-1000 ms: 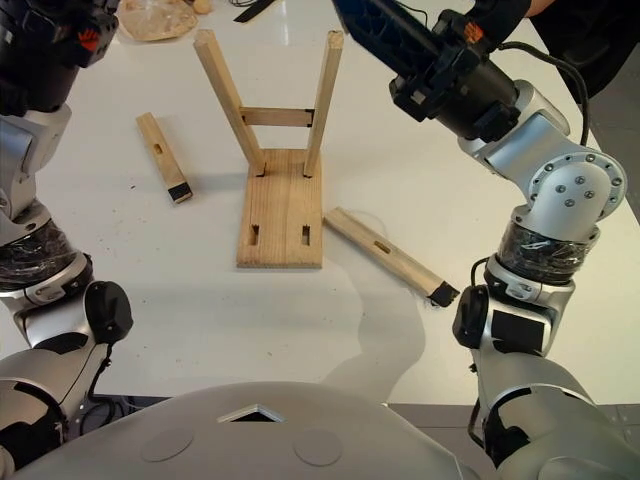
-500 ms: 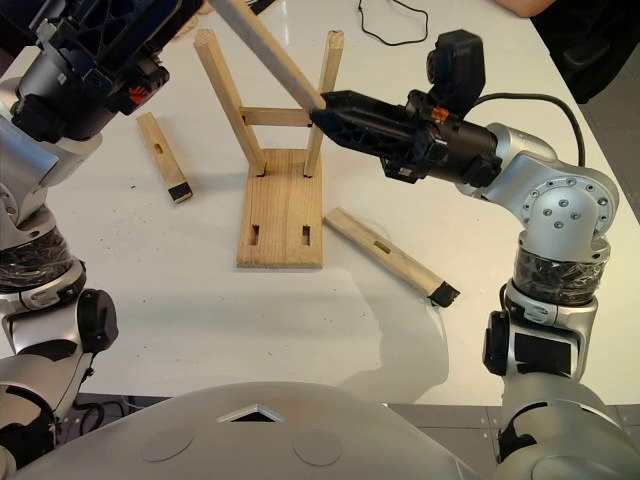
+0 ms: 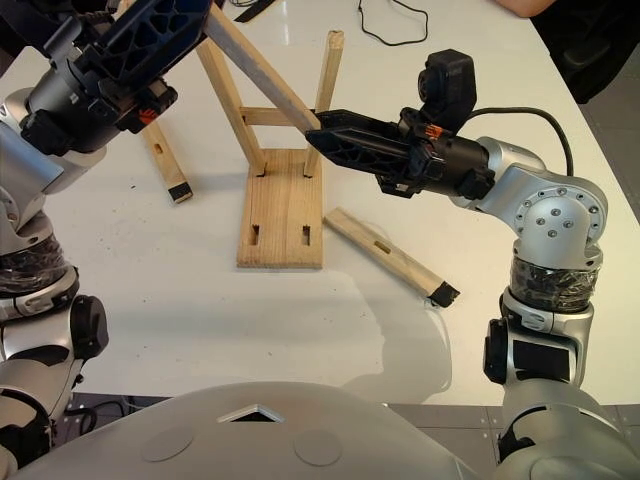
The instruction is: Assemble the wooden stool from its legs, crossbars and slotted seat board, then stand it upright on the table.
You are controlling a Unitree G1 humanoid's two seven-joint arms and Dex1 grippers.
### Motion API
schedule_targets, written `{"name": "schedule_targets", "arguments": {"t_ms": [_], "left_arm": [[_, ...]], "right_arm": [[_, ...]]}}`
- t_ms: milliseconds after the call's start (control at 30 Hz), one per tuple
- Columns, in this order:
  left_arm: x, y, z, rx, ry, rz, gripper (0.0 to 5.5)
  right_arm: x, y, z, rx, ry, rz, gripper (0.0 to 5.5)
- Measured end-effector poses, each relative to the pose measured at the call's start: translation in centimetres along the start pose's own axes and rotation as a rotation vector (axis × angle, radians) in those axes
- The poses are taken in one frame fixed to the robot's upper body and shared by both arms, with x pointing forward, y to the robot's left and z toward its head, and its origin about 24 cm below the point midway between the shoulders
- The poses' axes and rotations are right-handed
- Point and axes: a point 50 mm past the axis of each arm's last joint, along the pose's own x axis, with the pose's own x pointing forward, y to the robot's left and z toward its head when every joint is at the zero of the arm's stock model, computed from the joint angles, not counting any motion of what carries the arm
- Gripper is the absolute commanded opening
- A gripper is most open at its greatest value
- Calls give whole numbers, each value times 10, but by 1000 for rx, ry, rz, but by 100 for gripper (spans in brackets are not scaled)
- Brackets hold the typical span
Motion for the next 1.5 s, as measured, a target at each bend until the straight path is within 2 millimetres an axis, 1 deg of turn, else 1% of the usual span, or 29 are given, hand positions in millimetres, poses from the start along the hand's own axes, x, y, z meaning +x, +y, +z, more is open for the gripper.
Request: {"name": "schedule_targets", "arguments": {"t_ms": [233,267,333,367,400,467,533,600,667,800,867,900,1000,1033,1100,1133,1200,1267,1300,1400,1500], "left_arm": [[-1,0,0,16,16,-4,131],[-1,1,0,20,16,-2,131],[-3,2,-1,39,10,16,131],[-5,4,-1,54,6,35,131],[-8,6,-1,65,-4,46,131],[-10,8,0,92,-12,53,131],[-19,15,5,149,-44,117,131],[-33,23,11,209,-63,210,131],[-52,31,17,303,-52,317,131],[-96,52,22,498,72,572,131],[-122,69,23,600,148,721,131],[-137,79,23,644,185,801,131],[-173,105,17,682,269,976,131],[-182,112,16,693,293,1020,131],[-193,123,18,711,312,1084,131],[-195,129,19,721,311,1106,131],[-195,140,20,732,298,1126,131],[-194,146,18,737,296,1123,131],[-196,149,14,732,305,1122,131],[-204,151,6,705,317,1128,131],[-207,151,1,690,342,1097,131]], "right_arm": [[-2,-1,-2,-4,7,-5,130],[-2,-1,-2,-10,7,-9,166],[-4,-5,1,-51,-7,-44,191],[-6,-8,1,-62,-18,-66,215],[-10,-13,2,-73,-31,-106,224],[-12,-16,1,-94,-34,-144,254],[-13,-25,-2,-162,-40,-257,260],[-18,-36,-9,-201,-23,-378,260],[-23,-43,-15,-214,-20,-456,260],[-30,-58,-18,-239,-68,-638,260],[-39,-73,-20,-279,-63,-802,260],[-46,-82,-19,-323,-53,-912,260],[-65,-101,-15,-468,-23,-1148,260],[-69,-105,-12,-509,-22,-1205,260],[-74,-112,-3,-575,-42,-1294,260],[-75,-115,4,-608,-67,-1333,260],[-74,-118,20,-677,-115,-1377,260],[-72,-118,30,-723,-152,-1382,260],[-73,-118,31,-732,-171,-1385,260],[-77,-119,26,-711,-173,-1399,260],[-82,-123,14,-667,-166,-1422,260]]}}
